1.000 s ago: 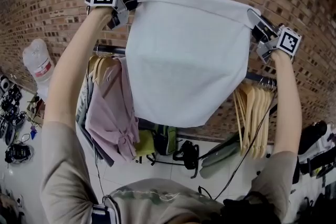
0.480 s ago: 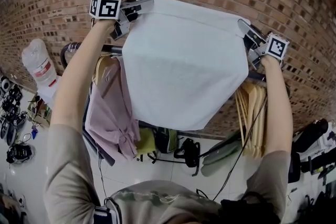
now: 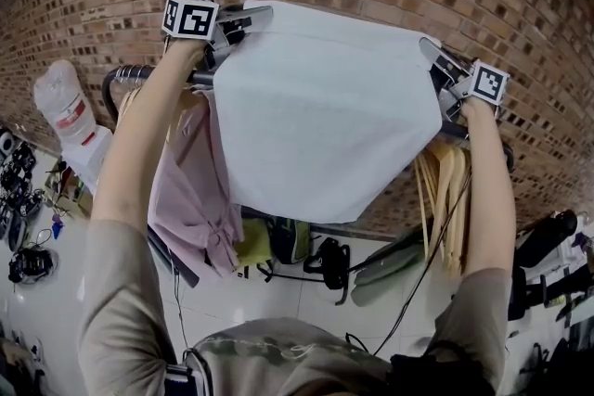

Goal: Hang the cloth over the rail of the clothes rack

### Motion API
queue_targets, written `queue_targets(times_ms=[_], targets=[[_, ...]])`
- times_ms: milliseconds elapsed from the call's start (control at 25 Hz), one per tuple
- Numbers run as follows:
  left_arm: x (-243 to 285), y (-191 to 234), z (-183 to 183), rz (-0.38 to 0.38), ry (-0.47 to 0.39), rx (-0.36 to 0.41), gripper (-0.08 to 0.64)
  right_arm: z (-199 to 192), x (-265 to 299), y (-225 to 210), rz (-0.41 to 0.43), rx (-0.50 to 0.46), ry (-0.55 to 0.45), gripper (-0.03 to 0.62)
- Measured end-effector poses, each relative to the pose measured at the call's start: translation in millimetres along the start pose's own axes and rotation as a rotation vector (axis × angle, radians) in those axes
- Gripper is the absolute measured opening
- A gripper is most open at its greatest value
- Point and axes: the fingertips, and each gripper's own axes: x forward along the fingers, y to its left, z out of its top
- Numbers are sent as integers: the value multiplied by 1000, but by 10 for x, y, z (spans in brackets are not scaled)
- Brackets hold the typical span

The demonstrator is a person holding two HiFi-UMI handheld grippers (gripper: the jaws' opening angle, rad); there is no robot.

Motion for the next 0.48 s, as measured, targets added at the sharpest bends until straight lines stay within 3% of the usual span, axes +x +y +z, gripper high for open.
queue_targets(times_ms=[480], targets=[[11,128,-117,48,31,-87,18,-130,50,-10,-3,0,52,20]])
